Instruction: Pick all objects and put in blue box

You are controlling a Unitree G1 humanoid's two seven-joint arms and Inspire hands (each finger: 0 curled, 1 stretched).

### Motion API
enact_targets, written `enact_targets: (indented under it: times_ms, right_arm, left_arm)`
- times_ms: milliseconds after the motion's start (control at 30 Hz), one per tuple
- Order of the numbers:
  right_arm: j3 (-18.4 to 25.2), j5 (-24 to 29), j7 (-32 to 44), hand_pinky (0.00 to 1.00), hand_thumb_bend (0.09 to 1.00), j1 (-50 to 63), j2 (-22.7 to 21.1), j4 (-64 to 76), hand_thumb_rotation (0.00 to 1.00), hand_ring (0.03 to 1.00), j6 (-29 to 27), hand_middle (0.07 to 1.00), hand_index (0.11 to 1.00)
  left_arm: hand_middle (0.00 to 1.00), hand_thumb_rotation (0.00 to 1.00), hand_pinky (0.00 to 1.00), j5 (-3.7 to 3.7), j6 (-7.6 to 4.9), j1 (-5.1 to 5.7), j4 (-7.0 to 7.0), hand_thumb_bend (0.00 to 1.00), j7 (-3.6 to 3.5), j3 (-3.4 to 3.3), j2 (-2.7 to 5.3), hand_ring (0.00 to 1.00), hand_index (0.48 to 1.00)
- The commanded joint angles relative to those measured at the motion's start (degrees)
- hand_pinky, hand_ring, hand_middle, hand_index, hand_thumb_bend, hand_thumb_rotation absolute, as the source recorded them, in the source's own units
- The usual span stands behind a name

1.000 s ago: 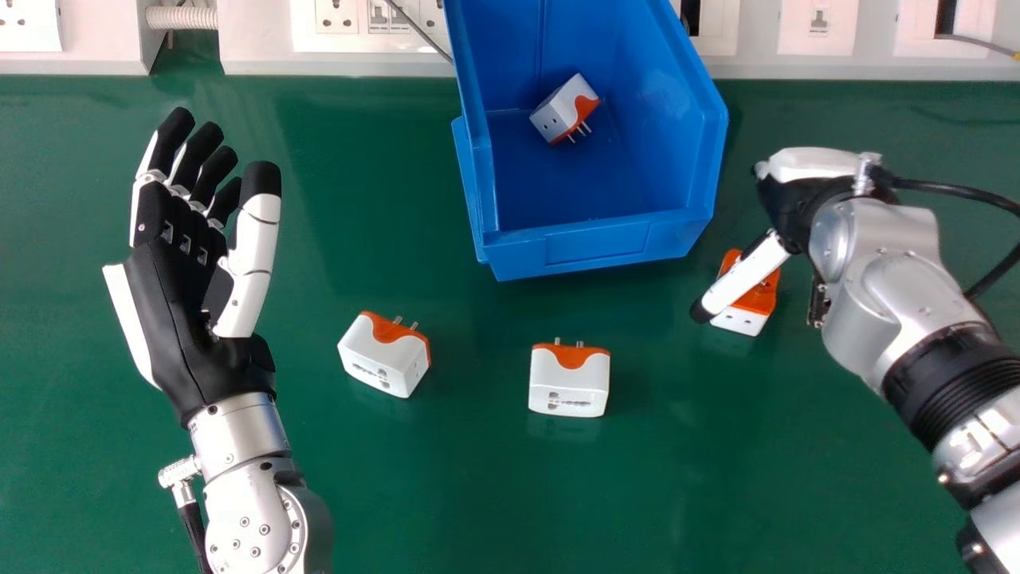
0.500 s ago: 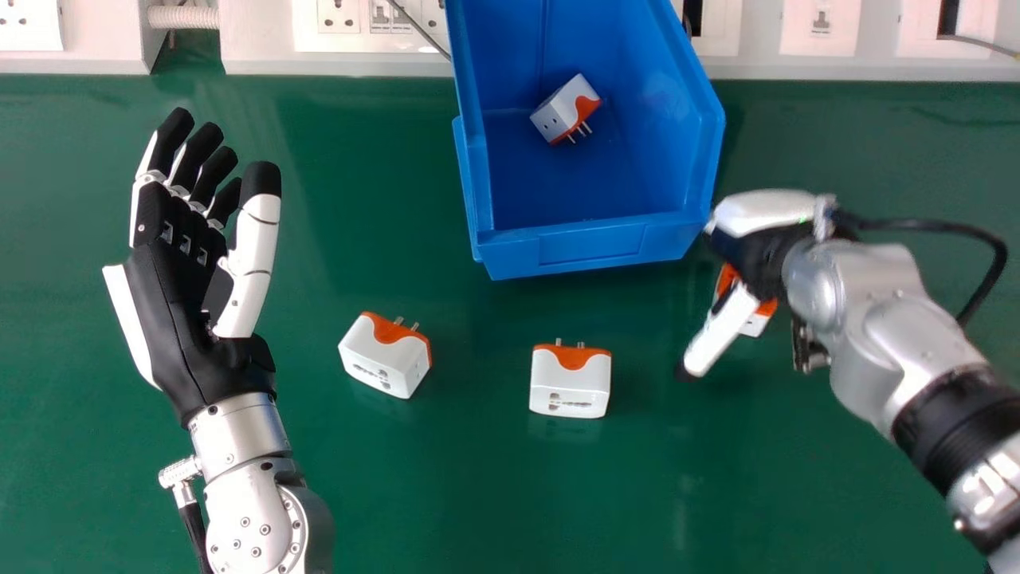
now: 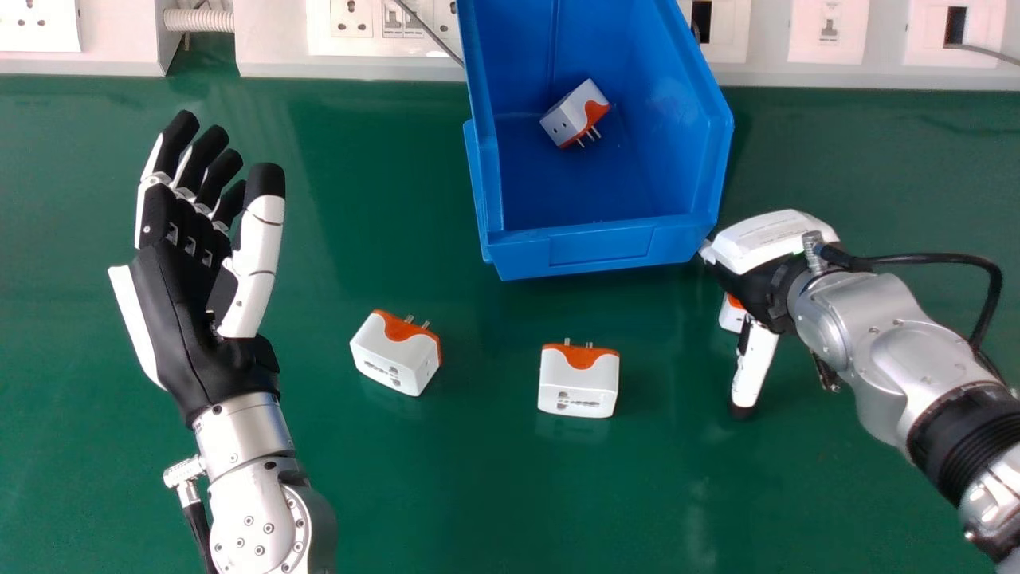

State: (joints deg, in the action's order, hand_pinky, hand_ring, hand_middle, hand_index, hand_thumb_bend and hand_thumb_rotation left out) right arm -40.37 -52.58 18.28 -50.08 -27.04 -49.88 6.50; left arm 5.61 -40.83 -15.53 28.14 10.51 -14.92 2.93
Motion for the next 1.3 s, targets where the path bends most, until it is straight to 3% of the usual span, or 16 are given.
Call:
enact_targets:
  times_ms: [0, 433, 600, 667, 700, 933, 967, 1100, 1133, 1233, 1267]
  right_arm:
    - [-0.16, -0.27, 0.96, 1.0, 1.0, 0.35, -0.27, -1.69, 0.3, 1.0, -0.25, 1.0, 1.0]
    - [2.22, 1.68, -9.35, 0.99, 1.0, 0.54, -0.6, -5.39, 0.27, 1.0, -4.21, 1.0, 1.0]
    - [2.92, 2.52, -19.04, 0.98, 1.0, 0.36, 0.08, -9.81, 0.26, 1.0, -7.89, 1.0, 1.0]
    - [2.83, 2.36, -21.65, 0.98, 1.0, 0.58, -0.07, -10.45, 0.26, 1.0, -9.07, 1.0, 1.0]
    - [2.9, 2.5, -22.67, 0.91, 0.988, 0.55, 0.07, -11.31, 0.21, 0.965, -9.61, 0.971, 0.953]
    - [3.02, 3.28, -26.2, 0.91, 0.988, -0.37, 0.18, -15.26, 0.21, 0.965, -12.96, 0.971, 0.953]
    - [3.02, 3.26, -27.04, 0.81, 0.877, -0.36, 0.22, -15.65, 0.16, 0.901, -13.17, 0.937, 0.905]
    - [3.12, 3.26, -30.2, 0.81, 0.877, -0.14, 0.44, -16.64, 0.16, 0.901, -13.69, 0.937, 0.905]
    - [3.16, 3.3, -30.71, 0.71, 0.8, -0.15, 0.51, -16.83, 0.13, 0.805, -13.71, 0.847, 0.838]
    - [3.18, 3.34, -31.78, 0.71, 0.8, -0.29, 0.61, -17.36, 0.13, 0.805, -13.7, 0.847, 0.838]
    - [3.16, 3.33, -32.05, 0.63, 0.738, -0.32, 0.58, -17.41, 0.11, 0.728, -13.77, 0.775, 0.783]
  left_arm:
    - [0.81, 0.4, 0.79, -0.04, -1.71, -1.2, -0.33, 0.7, -0.34, 0.2, -0.33, 0.8, 0.815]
    - [0.81, 0.4, 0.79, -0.23, -2.03, -0.94, -0.74, 0.7, -0.28, 0.29, -0.19, 0.81, 0.815]
    - [0.81, 0.4, 0.79, -0.42, -1.9, -1.04, -0.44, 0.7, -0.05, 0.16, -0.32, 0.8, 0.815]
    - [0.81, 0.4, 0.79, -0.46, -1.8, -0.9, -0.61, 0.7, 0.01, 0.18, -0.26, 0.8, 0.815]
    - [0.81, 0.4, 0.78, -0.39, -1.76, -0.76, -0.76, 0.69, -0.03, 0.19, -0.23, 0.8, 0.815]
    - [0.81, 0.4, 0.78, -0.15, -1.36, -0.14, -1.63, 0.69, -0.07, 0.22, -0.01, 0.8, 0.815]
    - [0.81, 0.4, 0.78, -0.13, -1.29, -0.14, -1.66, 0.7, -0.06, 0.2, -0.01, 0.8, 0.815]
    - [0.81, 0.4, 0.78, -0.21, -1.18, -0.21, -1.55, 0.7, 0.03, 0.15, -0.01, 0.8, 0.815]
    - [0.81, 0.4, 0.78, -0.17, -1.16, -0.24, -1.47, 0.7, 0.03, 0.12, -0.02, 0.8, 0.816]
    - [0.81, 0.4, 0.78, -0.3, -1.02, -0.3, -1.42, 0.7, 0.23, 0.09, 0.0, 0.8, 0.816]
    - [0.81, 0.4, 0.78, -0.39, -0.96, -0.3, -1.46, 0.7, 0.32, 0.1, 0.01, 0.8, 0.816]
